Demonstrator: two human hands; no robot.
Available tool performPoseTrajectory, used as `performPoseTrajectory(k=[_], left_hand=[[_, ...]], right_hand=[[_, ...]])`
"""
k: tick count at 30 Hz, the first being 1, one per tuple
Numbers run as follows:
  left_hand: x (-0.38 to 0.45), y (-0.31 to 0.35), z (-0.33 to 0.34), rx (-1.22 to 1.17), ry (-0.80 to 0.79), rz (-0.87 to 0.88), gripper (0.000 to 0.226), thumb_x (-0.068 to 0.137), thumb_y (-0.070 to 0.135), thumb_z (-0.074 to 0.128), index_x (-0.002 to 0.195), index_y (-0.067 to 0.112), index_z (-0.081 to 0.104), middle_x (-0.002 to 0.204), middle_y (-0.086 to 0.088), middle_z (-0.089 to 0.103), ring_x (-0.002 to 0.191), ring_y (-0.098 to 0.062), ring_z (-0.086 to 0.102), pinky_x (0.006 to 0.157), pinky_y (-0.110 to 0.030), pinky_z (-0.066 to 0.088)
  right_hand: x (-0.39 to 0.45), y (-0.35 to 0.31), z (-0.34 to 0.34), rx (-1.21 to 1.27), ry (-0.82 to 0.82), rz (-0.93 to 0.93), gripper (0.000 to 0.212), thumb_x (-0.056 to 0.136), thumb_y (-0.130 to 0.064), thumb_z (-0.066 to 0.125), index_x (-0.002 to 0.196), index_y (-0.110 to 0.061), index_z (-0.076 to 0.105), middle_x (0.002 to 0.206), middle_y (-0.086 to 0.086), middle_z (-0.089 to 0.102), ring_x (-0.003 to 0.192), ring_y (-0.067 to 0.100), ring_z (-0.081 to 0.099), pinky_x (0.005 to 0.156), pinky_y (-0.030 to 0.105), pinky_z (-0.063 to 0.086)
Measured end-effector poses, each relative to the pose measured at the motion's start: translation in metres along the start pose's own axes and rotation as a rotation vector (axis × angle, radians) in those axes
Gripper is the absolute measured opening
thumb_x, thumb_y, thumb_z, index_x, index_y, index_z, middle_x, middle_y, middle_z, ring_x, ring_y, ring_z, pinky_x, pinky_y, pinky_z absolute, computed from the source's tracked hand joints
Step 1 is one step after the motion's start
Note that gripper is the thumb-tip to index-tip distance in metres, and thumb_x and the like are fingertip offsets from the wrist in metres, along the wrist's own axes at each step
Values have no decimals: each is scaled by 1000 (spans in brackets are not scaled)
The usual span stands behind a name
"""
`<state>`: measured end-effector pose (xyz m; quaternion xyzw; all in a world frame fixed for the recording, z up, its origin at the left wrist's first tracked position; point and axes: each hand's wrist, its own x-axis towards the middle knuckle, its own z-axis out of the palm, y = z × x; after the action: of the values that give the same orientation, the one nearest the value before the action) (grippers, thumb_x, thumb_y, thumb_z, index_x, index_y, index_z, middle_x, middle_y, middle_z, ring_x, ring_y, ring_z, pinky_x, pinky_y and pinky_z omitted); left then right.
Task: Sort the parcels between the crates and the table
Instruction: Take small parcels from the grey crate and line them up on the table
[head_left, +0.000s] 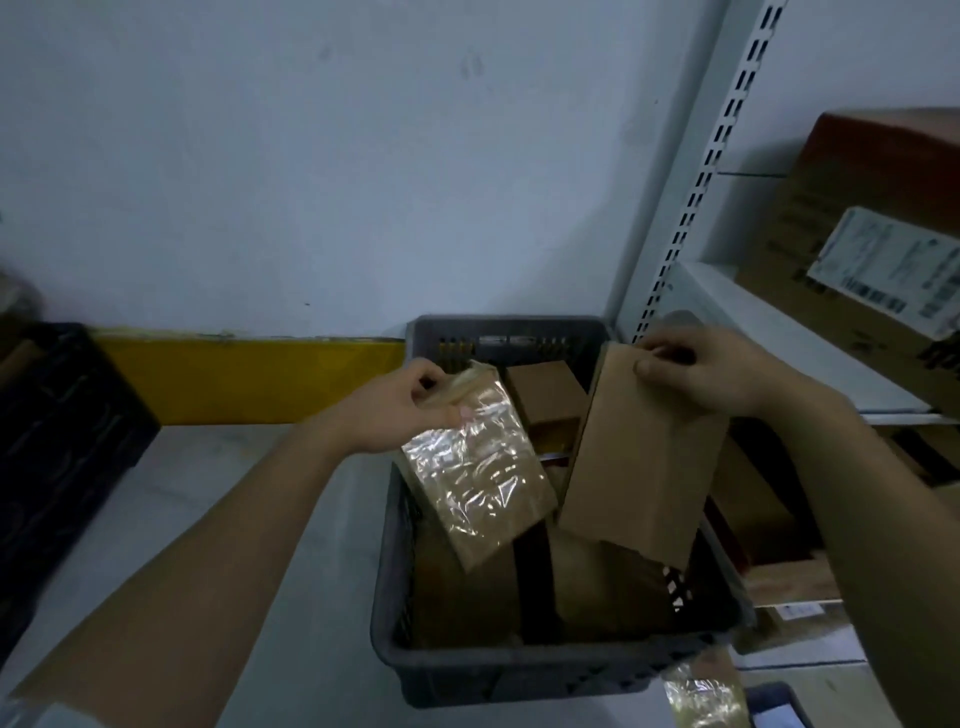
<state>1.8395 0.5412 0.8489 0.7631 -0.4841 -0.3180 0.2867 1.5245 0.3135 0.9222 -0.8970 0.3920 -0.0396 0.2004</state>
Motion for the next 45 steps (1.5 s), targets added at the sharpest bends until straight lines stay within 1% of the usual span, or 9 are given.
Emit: performPoseTrajectory(k=[4,8,11,16,23,27,37,41,45], left_hand=[[-20,-28,-42,-363,180,-164,70,88,75,68,146,38,56,133,6,69,116,-18,68,88,-39,55],[-43,-52,-75,-682,389,-276,40,96,65,59,119,34,70,115,-1,77,109,-27,71,102,-54,55],[-59,-83,-86,-743,531,-332,51,86,63,60,129,37,62,126,0,72,112,-28,70,95,-61,59],[-90,-155,-90,-887,720,-414,54,99,54,58,143,25,48,124,0,67,108,-27,69,76,-43,61],[-132,-263,-92,-985,904,-596,86,101,65,53,166,22,16,141,-8,54,122,-36,63,88,-47,57],[-144,-314,-92,-1053,911,-659,95,96,54,70,166,13,21,142,-14,57,118,-37,64,95,-48,61],[-132,-413,-73,-1156,740,-758,65,95,50,75,150,22,55,129,-8,70,109,-31,72,79,-42,65],[-119,-454,-74,-1092,714,-841,90,77,69,78,145,14,55,120,-9,72,103,-33,74,86,-49,66],[-104,-465,-73,-1182,719,-865,55,98,46,73,141,20,52,125,-11,68,108,-32,71,81,-41,64]], right_hand=[[1,-17,-25,132,119,31,48,107,-57,57,151,-39,56,142,2,59,126,26,55,108,50,44],[7,-50,-21,391,231,54,57,110,-52,55,164,-46,37,137,1,53,120,27,56,105,49,44],[20,-83,-2,576,269,57,63,110,-47,57,164,-57,26,141,0,56,121,26,62,107,46,48],[39,-165,53,742,245,73,46,109,-36,51,154,-46,46,142,-2,54,116,26,62,87,50,61],[62,-279,179,784,305,243,34,93,-38,66,125,-29,61,112,1,68,100,26,67,88,50,61],[67,-321,262,779,365,391,21,93,-38,72,108,-30,60,103,1,67,93,25,67,87,51,63],[60,-351,456,998,201,628,39,102,-6,67,132,-25,50,118,8,67,93,23,70,87,52,66],[74,-346,503,876,128,620,43,100,-13,66,138,-26,52,111,7,75,88,31,75,81,59,66],[81,-341,534,877,107,680,45,100,-10,67,139,-26,52,104,6,74,81,33,76,78,58,66]])
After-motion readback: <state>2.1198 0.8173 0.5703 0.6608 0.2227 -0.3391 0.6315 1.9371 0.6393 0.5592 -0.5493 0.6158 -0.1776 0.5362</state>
